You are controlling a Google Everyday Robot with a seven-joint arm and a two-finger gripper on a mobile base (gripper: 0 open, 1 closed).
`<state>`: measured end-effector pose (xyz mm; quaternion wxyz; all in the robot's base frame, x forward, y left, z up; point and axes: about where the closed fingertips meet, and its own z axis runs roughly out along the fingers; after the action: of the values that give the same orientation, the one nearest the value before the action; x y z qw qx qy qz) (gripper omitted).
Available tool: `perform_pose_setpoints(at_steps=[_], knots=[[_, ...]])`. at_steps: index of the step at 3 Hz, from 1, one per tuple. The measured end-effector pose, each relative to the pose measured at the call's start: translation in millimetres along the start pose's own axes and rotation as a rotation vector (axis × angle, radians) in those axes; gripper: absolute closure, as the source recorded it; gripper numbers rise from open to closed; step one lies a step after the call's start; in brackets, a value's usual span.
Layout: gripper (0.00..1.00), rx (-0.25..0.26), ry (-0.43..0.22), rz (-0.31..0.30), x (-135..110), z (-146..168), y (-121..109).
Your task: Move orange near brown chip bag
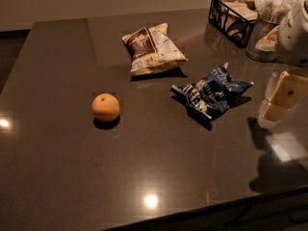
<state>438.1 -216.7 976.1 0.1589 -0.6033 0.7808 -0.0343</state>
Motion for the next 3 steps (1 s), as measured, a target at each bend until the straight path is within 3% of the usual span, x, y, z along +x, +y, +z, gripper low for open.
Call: perform_pose_setpoints(at_steps=[1,2,3], knots=[[0.0,0.0,0.0,0.0,0,0,0],[0.0,-0.037,-0.054,-0.004,-13,3,1],[0.0,-0.085,-0.156,-0.045,-47,15,5]])
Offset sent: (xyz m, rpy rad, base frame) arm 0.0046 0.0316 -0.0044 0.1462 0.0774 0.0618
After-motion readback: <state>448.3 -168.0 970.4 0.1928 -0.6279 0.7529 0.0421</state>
